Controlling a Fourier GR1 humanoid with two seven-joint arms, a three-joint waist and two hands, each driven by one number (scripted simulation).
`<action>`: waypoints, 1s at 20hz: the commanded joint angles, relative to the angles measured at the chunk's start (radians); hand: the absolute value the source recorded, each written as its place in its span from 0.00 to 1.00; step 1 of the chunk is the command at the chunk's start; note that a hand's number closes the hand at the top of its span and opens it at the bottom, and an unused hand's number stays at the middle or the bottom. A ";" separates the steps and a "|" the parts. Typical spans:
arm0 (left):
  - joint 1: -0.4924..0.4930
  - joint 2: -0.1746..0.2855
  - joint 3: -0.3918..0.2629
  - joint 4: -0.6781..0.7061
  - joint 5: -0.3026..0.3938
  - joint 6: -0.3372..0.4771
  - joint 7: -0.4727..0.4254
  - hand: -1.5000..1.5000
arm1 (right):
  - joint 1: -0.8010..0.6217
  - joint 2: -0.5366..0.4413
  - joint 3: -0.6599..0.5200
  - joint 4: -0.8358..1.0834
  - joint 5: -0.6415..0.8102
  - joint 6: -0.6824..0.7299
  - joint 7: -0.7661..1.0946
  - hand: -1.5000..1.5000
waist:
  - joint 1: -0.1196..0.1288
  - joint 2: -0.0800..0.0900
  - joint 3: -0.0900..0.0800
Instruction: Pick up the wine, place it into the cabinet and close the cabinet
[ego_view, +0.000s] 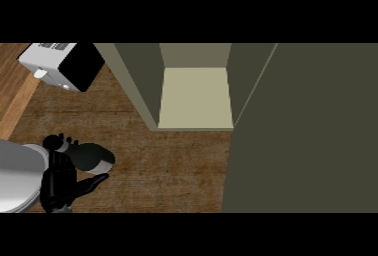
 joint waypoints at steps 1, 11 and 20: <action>-0.041 0.024 0.015 0.053 0.009 -0.009 -0.025 0.00 | 0.016 -0.006 -0.037 -0.106 -0.088 0.007 0.023 0.00 | 0.001 0.000 0.000; -0.095 0.004 -0.030 0.095 0.046 -0.115 -0.023 1.00 | -0.011 0.000 -0.024 -0.089 -0.058 -0.008 0.057 0.00 | 0.002 0.000 0.000; -0.086 0.063 -0.123 0.127 -0.147 -0.059 -0.157 1.00 | 0.013 0.003 -0.036 -0.099 -0.073 -0.003 0.036 0.00 | 0.001 -0.001 0.001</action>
